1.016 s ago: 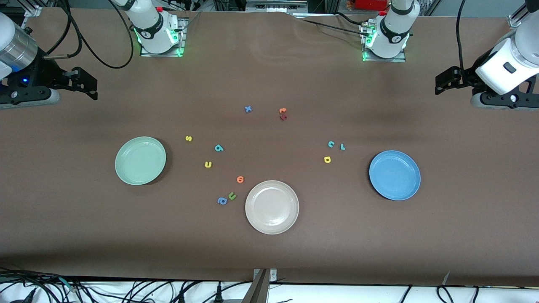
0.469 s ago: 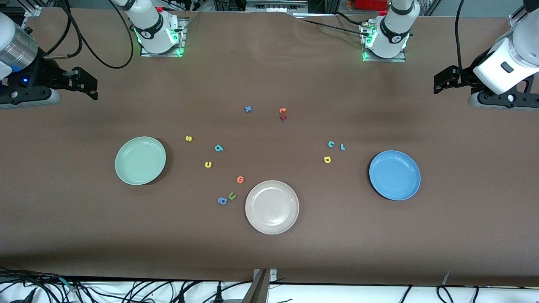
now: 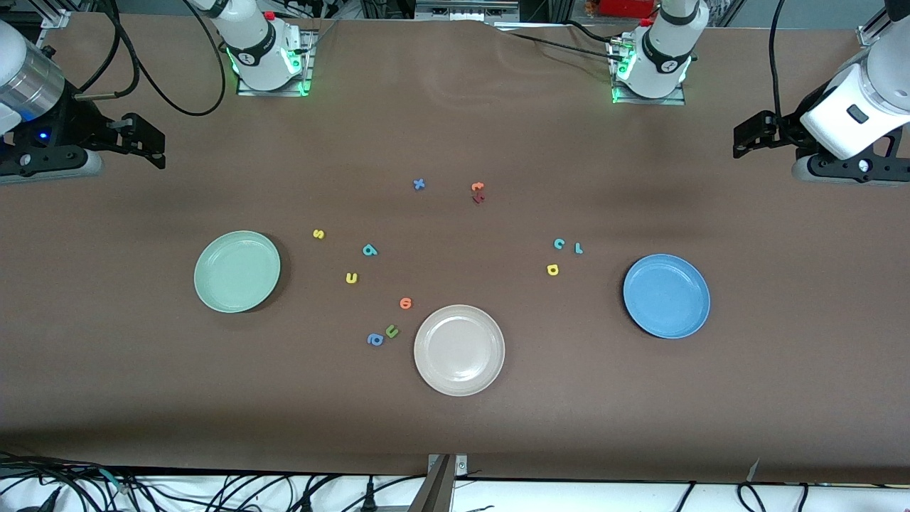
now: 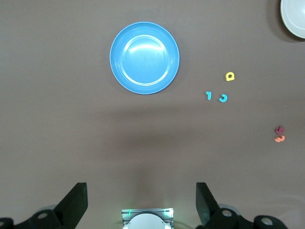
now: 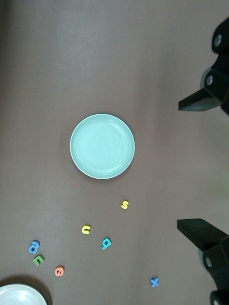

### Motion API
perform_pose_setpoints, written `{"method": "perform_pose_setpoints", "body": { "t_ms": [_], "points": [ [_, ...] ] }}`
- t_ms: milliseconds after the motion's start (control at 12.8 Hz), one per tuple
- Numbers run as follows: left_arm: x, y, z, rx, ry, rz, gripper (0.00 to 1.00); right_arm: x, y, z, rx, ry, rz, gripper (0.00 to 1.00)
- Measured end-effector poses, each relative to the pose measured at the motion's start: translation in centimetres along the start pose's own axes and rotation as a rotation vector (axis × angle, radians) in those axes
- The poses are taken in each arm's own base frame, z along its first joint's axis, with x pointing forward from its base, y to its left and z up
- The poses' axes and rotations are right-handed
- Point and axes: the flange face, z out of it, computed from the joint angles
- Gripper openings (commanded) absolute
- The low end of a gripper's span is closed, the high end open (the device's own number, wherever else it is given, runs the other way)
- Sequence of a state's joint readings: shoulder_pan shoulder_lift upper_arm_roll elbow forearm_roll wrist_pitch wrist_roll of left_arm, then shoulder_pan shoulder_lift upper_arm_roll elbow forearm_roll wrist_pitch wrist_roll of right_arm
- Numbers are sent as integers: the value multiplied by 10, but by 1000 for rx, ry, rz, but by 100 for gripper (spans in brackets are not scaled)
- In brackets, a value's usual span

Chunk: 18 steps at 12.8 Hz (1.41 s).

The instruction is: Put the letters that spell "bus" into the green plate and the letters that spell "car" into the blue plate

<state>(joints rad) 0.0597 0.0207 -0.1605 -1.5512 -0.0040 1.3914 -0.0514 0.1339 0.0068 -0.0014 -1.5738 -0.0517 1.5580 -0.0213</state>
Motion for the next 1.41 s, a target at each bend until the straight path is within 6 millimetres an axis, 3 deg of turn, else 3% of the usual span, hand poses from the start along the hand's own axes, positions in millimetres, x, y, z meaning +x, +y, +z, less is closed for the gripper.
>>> {"method": "perform_pose_setpoints", "body": {
  "t_ms": [1094,1250,1406],
  "points": [
    [-3,7,4,-39,-37,13,100,0,-1,0,0,-1,-2,100],
    [8,18,19,-56,-60,34,100,-1,-1,1,0,-8,-3,100],
    [35,38,41,-66,-32,68,100,-1,-2,1,0,-12,-3,100]
  ]
}}
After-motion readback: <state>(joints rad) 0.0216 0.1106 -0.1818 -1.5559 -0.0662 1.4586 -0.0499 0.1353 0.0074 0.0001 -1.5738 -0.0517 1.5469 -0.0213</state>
